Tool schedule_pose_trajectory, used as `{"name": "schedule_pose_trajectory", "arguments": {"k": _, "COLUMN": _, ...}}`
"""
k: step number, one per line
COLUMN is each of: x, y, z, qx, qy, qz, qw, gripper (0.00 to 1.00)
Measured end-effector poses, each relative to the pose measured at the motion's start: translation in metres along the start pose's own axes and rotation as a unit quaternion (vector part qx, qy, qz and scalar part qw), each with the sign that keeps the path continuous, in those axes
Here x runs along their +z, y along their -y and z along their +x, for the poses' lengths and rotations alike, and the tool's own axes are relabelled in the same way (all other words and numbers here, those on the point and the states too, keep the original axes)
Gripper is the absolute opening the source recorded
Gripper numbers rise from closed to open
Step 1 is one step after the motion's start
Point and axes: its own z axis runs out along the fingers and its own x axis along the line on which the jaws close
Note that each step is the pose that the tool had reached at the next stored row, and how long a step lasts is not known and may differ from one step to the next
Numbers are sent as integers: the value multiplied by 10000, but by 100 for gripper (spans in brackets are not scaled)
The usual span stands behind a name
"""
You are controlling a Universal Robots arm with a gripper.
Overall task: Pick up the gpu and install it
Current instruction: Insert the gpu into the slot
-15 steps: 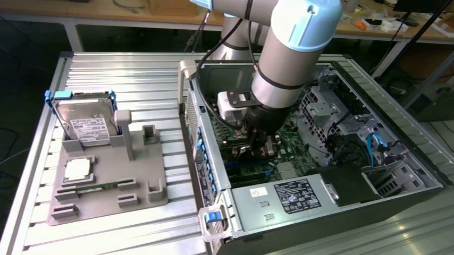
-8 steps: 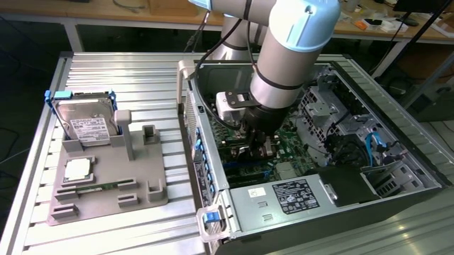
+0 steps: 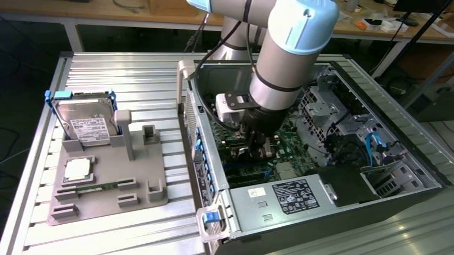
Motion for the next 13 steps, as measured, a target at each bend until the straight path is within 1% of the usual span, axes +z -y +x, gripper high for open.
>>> {"name": "schedule_pose_trajectory", "arguments": {"k": 13, "x": 31, "y": -3, "z": 1, "qx": 1, "qy": 0, "qz": 0, "qw": 10000, "gripper": 27}}
